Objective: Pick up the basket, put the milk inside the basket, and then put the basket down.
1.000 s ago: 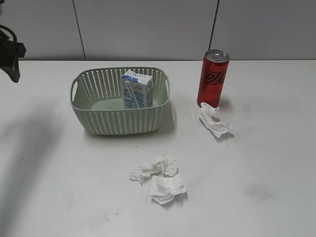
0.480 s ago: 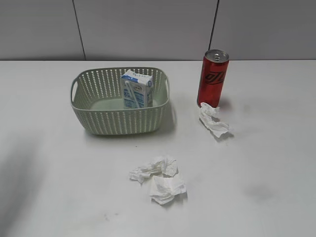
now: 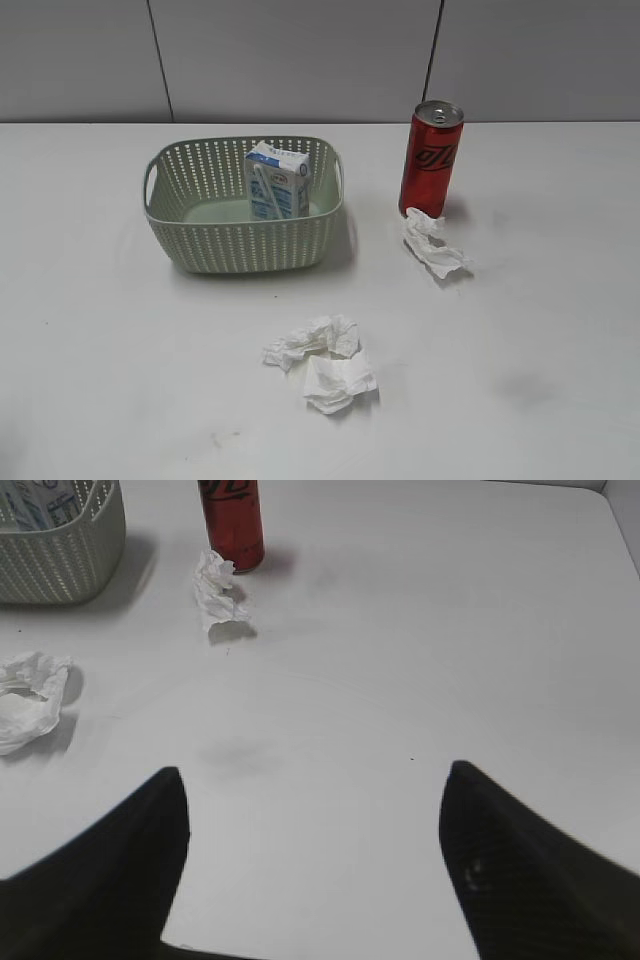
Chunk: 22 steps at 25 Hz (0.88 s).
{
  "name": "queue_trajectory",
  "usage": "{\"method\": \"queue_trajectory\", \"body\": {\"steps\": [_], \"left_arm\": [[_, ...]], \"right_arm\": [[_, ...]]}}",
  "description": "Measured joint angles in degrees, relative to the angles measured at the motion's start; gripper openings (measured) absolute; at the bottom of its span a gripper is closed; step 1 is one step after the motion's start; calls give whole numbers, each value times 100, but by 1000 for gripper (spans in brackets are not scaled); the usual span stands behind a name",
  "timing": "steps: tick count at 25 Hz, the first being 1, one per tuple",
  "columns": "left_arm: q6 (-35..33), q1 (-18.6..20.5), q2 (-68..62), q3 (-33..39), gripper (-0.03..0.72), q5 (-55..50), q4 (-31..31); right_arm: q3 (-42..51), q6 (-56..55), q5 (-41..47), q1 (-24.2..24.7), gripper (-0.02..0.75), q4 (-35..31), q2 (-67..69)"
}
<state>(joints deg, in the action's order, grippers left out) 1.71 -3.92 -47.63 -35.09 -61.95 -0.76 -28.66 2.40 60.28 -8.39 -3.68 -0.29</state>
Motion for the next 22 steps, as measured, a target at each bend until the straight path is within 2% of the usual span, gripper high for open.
{"method": "queue_trajectory", "body": {"steps": [11,18,22], "left_arm": [[0,0,3504,407,574,-295,0],[0,0,4680,439,573,-227,25],[0,0,4796,549,573,24,109]], "right_arm": [[0,0,6,0,591,0,0],[0,0,1,0,591,0,-5],[0,0,1,0,592,-5,-4]]}}
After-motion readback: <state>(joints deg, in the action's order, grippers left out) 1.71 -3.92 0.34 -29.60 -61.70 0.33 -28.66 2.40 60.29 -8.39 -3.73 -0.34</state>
